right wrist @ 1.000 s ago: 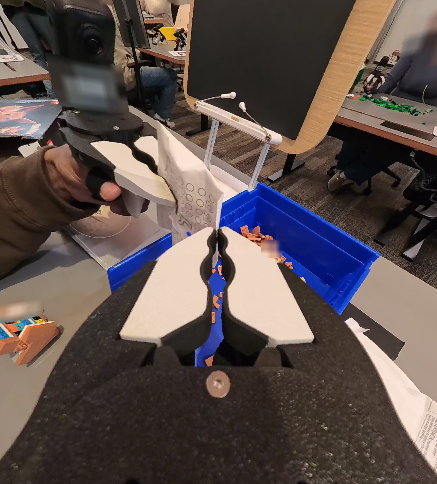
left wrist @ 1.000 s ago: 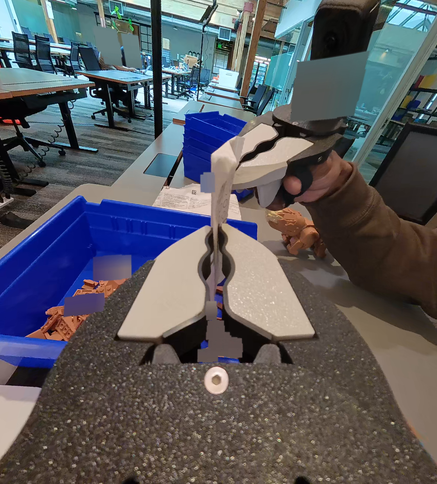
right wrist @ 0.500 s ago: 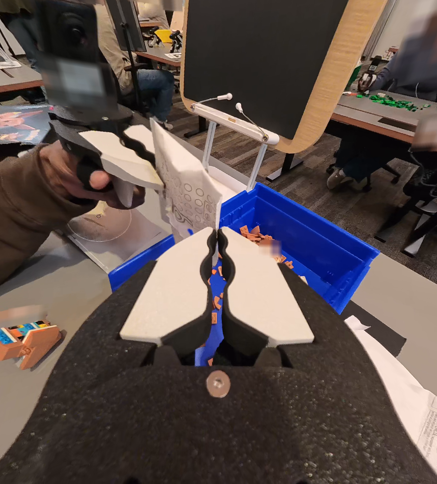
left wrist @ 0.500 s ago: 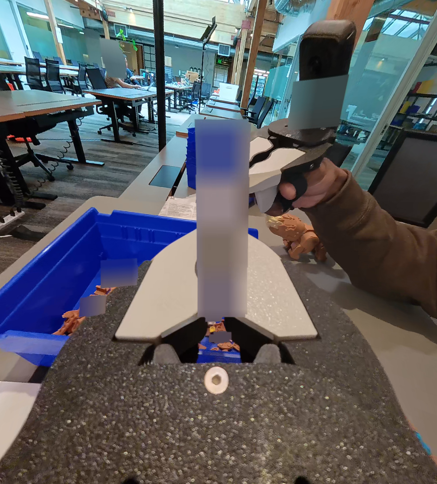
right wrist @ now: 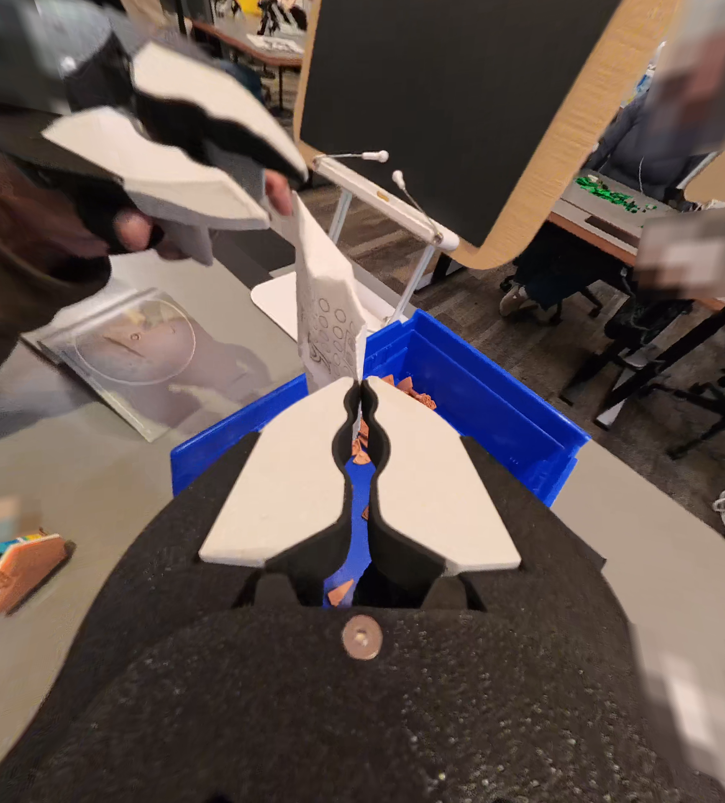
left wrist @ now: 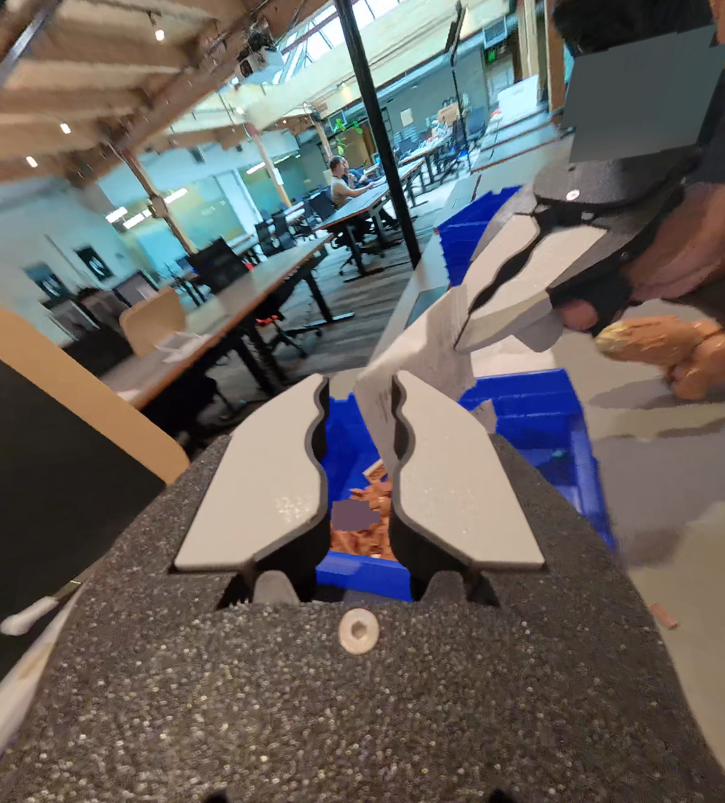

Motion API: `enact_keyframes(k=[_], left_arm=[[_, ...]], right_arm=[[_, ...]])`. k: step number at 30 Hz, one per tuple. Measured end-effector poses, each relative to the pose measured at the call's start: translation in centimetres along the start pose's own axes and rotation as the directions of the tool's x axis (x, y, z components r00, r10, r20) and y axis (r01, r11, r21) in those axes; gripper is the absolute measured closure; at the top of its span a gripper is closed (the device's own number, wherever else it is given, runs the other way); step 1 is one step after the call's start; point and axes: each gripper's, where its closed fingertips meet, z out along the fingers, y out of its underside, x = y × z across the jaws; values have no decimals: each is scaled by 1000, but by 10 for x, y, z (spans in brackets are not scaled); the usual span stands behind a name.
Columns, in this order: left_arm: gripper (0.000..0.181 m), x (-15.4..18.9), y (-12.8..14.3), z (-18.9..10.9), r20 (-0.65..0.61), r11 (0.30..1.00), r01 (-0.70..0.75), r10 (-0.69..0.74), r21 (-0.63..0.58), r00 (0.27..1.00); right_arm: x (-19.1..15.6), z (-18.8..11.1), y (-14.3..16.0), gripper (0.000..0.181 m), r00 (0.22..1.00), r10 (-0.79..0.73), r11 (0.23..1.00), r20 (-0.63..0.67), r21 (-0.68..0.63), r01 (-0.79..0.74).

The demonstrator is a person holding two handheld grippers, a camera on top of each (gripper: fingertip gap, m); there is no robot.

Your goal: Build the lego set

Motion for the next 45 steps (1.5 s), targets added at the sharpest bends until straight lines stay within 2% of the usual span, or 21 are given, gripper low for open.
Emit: enact_keyframes(k=[3, 6, 9, 12, 20, 27, 32, 37, 45], left_arm=[[154, 13, -2, -3, -20, 983, -173, 172, -62, 985], [154, 21, 18, -4, -89, 951, -251, 238, -183, 967], [157, 23, 24, -7, -117, 945, -263, 244, -196, 963], [163, 25, 21, -13, -156, 959, -244, 222, -142, 963], [157, 18, 14, -27, -204, 996, -86, 84, -1, 975], [179, 23, 7, -25, -225, 996, -72, 81, 50, 971], [180, 23, -8, -33, -234, 982, -54, 96, 179, 967], [180, 34, -24, -42, -184, 938, -243, 291, 245, 939], [180, 71, -57, -55, -121, 792, -555, 596, 255, 794]], right_arm=[[-14, 3, -3, 181, 995, -95, 995, 0, -34, 95], [-24, 1, -10, 181, 989, -148, 988, -5, -36, 147], [-30, -3, -19, 181, 985, -170, 985, -8, -21, 169], [-36, -8, -27, 181, 987, -163, 987, 8, 10, 163], [-33, -21, -50, 181, 999, -52, 990, 4, 134, 51], [-48, -32, -72, 180, 996, 17, 971, 86, 238, -37], [-65, -41, -85, 180, 990, -10, 958, 139, 284, -30], [-72, -55, -95, 180, 989, -85, 944, 124, 328, 40], [-88, -92, -108, 180, 968, -219, 904, 119, 399, 155]])
